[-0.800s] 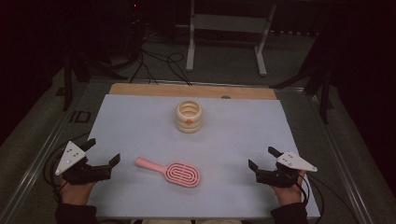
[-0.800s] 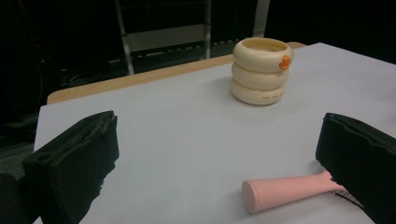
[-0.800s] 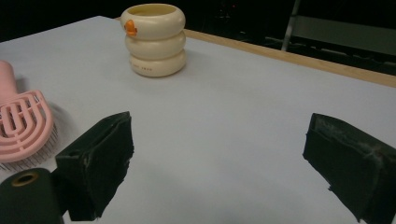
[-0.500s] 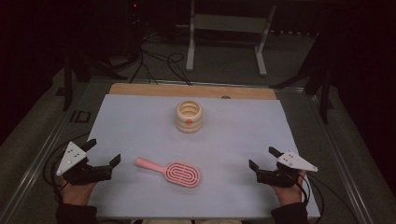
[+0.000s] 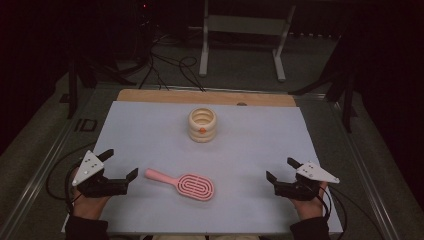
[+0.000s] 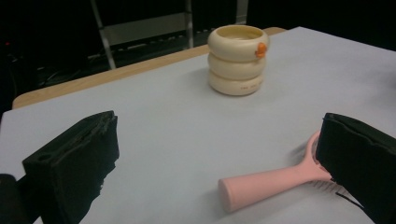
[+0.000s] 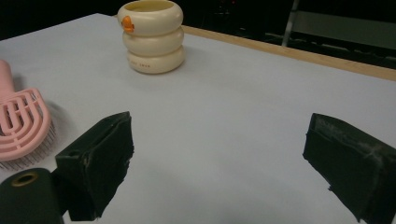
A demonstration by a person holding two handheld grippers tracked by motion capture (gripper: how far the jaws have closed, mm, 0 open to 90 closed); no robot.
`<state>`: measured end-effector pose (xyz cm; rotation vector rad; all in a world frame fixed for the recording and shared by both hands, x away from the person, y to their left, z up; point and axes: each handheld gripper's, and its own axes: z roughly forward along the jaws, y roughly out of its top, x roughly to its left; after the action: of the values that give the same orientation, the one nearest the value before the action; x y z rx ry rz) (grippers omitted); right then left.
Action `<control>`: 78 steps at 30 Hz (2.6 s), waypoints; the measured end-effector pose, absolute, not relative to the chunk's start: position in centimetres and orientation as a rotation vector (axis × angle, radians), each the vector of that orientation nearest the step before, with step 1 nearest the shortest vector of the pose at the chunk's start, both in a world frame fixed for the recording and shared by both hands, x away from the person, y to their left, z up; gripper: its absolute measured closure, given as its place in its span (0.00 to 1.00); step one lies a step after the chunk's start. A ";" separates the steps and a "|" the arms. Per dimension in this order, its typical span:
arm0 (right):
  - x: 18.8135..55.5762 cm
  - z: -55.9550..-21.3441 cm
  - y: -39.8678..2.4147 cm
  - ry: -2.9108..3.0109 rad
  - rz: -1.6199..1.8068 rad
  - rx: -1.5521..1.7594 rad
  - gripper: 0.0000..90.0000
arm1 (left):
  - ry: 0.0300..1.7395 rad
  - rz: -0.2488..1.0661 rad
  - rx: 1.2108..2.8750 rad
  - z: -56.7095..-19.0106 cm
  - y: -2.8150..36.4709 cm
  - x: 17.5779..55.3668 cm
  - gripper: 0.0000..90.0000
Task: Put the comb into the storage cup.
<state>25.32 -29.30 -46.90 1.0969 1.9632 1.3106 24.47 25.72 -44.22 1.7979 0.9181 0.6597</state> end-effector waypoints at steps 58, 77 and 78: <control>25.5 -46.9 -29.6 1.965 1.318 1.108 0.09 | 0.614 0.298 2.125 -45.6 15.3 27.2 0.01; 25.5 -46.9 -29.6 1.967 1.320 1.106 0.09 | 0.540 0.196 2.203 -46.5 12.7 26.5 0.14; 25.6 -47.0 -29.5 1.970 1.320 1.102 0.09 | 0.494 0.157 2.206 -46.6 12.6 26.4 0.37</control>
<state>25.56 -29.54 -46.96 1.1017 1.9702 1.3204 26.39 12.63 -46.61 2.2056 0.4938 0.1569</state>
